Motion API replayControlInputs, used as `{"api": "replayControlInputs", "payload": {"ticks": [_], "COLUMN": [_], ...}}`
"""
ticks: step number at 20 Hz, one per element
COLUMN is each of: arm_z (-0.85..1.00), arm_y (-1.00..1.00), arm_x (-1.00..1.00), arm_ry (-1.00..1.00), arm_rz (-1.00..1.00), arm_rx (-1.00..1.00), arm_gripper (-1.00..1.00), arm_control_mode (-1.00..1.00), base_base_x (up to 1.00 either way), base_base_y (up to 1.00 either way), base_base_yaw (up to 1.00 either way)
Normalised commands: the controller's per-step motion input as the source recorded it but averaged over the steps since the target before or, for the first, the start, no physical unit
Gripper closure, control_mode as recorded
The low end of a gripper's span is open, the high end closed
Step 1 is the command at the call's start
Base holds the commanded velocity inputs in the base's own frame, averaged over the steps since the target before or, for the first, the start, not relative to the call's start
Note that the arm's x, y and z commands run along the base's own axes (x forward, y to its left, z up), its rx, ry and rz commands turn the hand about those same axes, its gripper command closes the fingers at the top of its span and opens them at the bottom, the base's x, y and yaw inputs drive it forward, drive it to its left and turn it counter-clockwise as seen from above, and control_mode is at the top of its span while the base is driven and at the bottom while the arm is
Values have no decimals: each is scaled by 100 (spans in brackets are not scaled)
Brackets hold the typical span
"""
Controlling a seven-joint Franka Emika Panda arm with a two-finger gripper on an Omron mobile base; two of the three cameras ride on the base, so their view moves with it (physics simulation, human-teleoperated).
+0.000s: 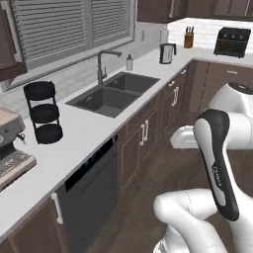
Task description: Navigate to the stand mixer.
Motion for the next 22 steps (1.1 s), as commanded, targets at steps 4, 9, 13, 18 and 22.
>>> {"api": "replayControlInputs", "payload": {"ticks": [4,9,13,18,22], "arm_z": [0,0,0,0,0], "arm_y": [0,0,0,0,0], "arm_x": [0,0,0,0,0], "arm_ry": [0,0,0,0,0], "arm_rz": [0,0,0,0,0], "arm_rx": [0,0,0,0,0], "arm_gripper": [-100,-100,-100,-100,-100], "arm_control_mode": [100,100,100,100,100], "base_base_x": [0,5,18,18,12], "base_base_y": [0,0,0,0,7], "base_base_yaw": [-97,-96,-87,-81,-82]}}
